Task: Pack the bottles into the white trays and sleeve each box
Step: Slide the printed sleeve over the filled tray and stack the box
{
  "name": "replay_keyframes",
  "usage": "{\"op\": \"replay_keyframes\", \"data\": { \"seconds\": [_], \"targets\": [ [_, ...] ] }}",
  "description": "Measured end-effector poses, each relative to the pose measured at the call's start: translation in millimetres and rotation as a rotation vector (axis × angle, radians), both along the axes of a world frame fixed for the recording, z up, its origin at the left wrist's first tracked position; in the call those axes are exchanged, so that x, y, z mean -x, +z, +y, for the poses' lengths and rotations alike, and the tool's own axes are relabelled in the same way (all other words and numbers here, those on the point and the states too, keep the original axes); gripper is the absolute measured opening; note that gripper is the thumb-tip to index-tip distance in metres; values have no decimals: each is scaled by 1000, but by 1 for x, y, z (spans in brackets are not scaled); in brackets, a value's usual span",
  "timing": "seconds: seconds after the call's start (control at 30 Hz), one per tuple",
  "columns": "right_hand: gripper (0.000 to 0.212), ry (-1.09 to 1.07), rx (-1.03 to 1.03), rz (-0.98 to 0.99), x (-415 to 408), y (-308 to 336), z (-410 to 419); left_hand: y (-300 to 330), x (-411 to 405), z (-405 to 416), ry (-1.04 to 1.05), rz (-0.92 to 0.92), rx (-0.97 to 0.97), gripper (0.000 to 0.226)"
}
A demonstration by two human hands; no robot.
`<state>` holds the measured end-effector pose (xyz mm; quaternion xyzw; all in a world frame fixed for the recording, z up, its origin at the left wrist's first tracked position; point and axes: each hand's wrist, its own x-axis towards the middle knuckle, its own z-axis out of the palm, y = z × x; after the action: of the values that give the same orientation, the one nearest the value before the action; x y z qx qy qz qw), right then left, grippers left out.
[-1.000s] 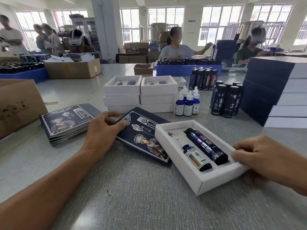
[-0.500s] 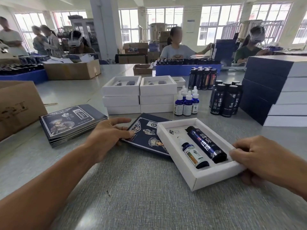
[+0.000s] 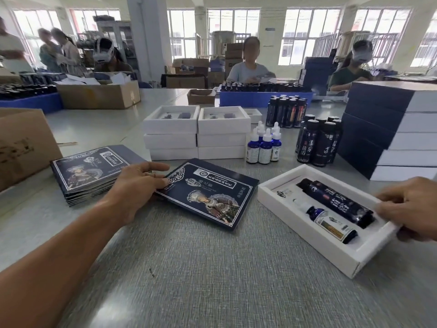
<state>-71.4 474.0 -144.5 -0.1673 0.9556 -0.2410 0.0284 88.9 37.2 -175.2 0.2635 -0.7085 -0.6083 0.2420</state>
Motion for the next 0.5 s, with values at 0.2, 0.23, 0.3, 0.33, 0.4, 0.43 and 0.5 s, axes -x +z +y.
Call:
{"op": "replay_keyframes", "data": {
  "seconds": [0.2, 0.23, 0.3, 0.33, 0.4, 0.43, 0.5],
  "targets": [
    [30, 71, -63, 36, -6, -4, -15, 4, -1, -1, -42, 112, -93, 26],
    [30, 89, -64, 31, -7, -5, -18, 5, -1, -2, -37, 160, -103, 26],
    [31, 104, -41, 30, -9, -5, -21, 8, -2, -2, -31, 248, -82, 25],
    [31, 103, -23, 29, -10, -5, -22, 8, -3, 0, -31, 281, -51, 25],
    [30, 107, -6, 36, -12, -4, -24, 7, -3, 8, -27, 327, 48, 24],
    [29, 111, -5, 43, -14, -3, -25, 6, -3, 14, -28, 343, 98, 24],
    [25, 119, -1, 54, -16, -3, -28, 4, 0, 25, -24, 356, 176, 24]
  ]
}}
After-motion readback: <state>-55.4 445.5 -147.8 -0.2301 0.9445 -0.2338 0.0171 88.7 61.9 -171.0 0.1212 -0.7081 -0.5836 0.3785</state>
